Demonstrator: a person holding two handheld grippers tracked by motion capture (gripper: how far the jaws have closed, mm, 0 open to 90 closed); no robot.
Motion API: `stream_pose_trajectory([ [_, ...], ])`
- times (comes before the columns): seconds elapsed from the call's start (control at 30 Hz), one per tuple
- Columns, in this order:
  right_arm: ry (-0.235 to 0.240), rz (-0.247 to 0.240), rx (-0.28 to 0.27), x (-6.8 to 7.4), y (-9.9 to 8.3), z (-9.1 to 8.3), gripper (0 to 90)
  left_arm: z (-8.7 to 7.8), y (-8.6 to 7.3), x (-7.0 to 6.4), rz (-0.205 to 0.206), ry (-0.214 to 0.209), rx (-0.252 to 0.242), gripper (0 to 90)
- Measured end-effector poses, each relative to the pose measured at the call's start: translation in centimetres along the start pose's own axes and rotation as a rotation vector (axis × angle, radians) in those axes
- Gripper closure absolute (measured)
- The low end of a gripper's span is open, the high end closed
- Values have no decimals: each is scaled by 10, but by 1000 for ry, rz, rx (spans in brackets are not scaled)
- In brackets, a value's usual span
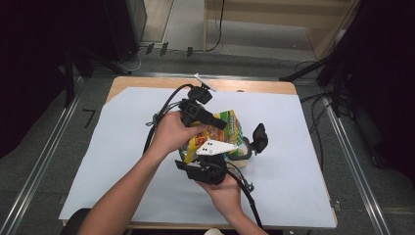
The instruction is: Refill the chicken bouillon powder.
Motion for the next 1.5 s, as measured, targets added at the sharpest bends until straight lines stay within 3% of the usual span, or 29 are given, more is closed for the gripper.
stream_pose_trajectory([
  [0.4,19,15,-38,-6,6,-5,671,2,12,-5,13,48,22,761],
  [0.77,55,44,-42,-10,11,-9,670,5,19,0,-10,60,45,758],
  [1.03,65,53,-24,-11,12,-7,668,7,19,4,-40,45,60,757],
  [1.27,64,50,-17,-11,11,-7,668,6,18,5,-43,46,51,756],
  [1.5,58,42,-15,-13,11,-5,669,5,18,3,-22,82,29,755],
])
Point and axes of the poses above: each handheld gripper's, and its own axes: z roughly forward along the jaws, y roughly out of its top, x roughly to its left, the point moved 8 cm from there along z, roughly forward along the jaws, and after that the axes turned 8 degrees about y, right-handed, at the moved point
